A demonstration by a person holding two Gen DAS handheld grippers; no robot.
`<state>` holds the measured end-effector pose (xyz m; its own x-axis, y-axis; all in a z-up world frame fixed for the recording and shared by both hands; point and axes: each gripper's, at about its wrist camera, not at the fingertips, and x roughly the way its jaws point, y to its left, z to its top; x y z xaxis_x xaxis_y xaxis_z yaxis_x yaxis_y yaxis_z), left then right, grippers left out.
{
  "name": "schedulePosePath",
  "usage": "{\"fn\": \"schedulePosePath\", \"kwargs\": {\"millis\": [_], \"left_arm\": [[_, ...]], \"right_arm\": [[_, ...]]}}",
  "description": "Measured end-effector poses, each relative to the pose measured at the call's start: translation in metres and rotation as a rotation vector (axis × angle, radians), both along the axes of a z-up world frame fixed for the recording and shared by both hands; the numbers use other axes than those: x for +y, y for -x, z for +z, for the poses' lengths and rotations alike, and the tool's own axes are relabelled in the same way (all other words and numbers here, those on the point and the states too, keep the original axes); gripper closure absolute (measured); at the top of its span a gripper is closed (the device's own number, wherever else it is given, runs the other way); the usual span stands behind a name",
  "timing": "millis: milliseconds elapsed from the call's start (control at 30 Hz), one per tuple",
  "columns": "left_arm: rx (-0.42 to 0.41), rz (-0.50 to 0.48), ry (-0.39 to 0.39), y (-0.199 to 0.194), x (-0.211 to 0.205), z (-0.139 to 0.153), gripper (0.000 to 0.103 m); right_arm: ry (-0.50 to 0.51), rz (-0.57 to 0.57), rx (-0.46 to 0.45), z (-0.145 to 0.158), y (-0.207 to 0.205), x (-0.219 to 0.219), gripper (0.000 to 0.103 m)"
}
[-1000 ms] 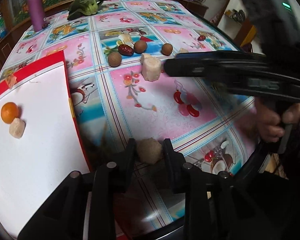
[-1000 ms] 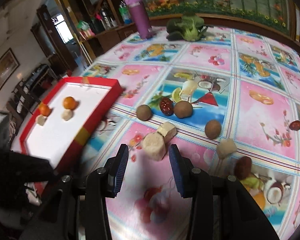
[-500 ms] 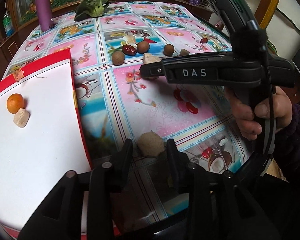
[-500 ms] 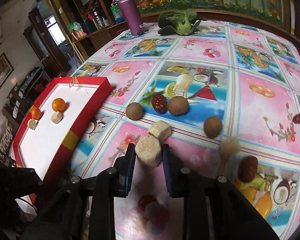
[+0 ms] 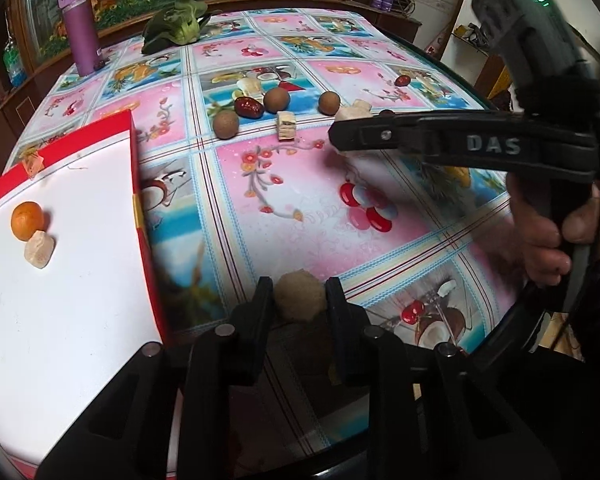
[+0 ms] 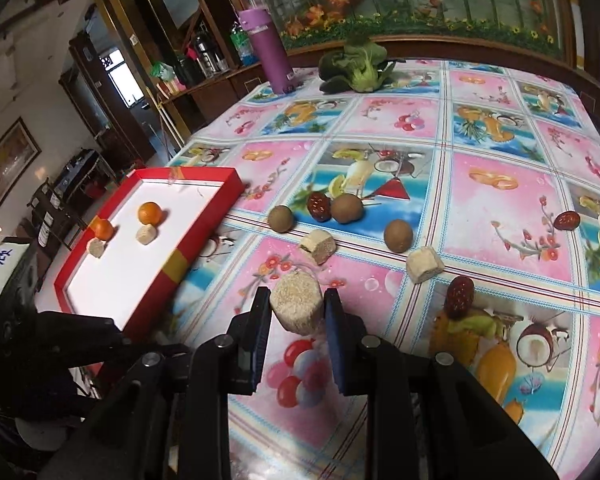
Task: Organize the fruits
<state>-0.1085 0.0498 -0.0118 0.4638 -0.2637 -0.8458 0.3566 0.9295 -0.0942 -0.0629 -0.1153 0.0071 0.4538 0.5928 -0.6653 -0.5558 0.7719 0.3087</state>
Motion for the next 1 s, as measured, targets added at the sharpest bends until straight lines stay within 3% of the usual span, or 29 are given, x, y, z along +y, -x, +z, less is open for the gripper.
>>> {"fn": "schedulePosePath", "kwargs": {"millis": [133, 300, 433, 600, 767, 1000], "left_arm": [[-0.017, 0.012, 0.028, 0.004, 0.000, 0.005, 0.075], [-0.099, 0.068, 0.058, 0.016, 0.006, 0.030, 0.075], [-0.171, 0.164, 0.086, 0.032, 0.031, 0.052, 0.075], [-0.241, 0.311, 0.053, 0.049, 0.079, 0.068, 0.075], [-0.237, 0.480, 0.026, 0.056, 0.139, 0.062, 0.074], [-0.198, 0.604, 0.015, 0.063, 0.192, 0.041, 0.074]], "right_arm": [[-0.001, 0.026, -0.040, 0.012, 0.011, 0.011, 0.078], [0.004, 0.091, -0.098, 0.028, 0.027, 0.041, 0.078], [-0.003, 0.139, -0.096, 0.032, 0.030, 0.070, 0.078], [0.002, 0.227, -0.078, 0.030, 0.033, 0.119, 0.078], [0.023, 0.294, -0.046, 0.020, 0.036, 0.161, 0.078], [0.046, 0.352, -0.008, 0.011, 0.035, 0.206, 0.078]]}}
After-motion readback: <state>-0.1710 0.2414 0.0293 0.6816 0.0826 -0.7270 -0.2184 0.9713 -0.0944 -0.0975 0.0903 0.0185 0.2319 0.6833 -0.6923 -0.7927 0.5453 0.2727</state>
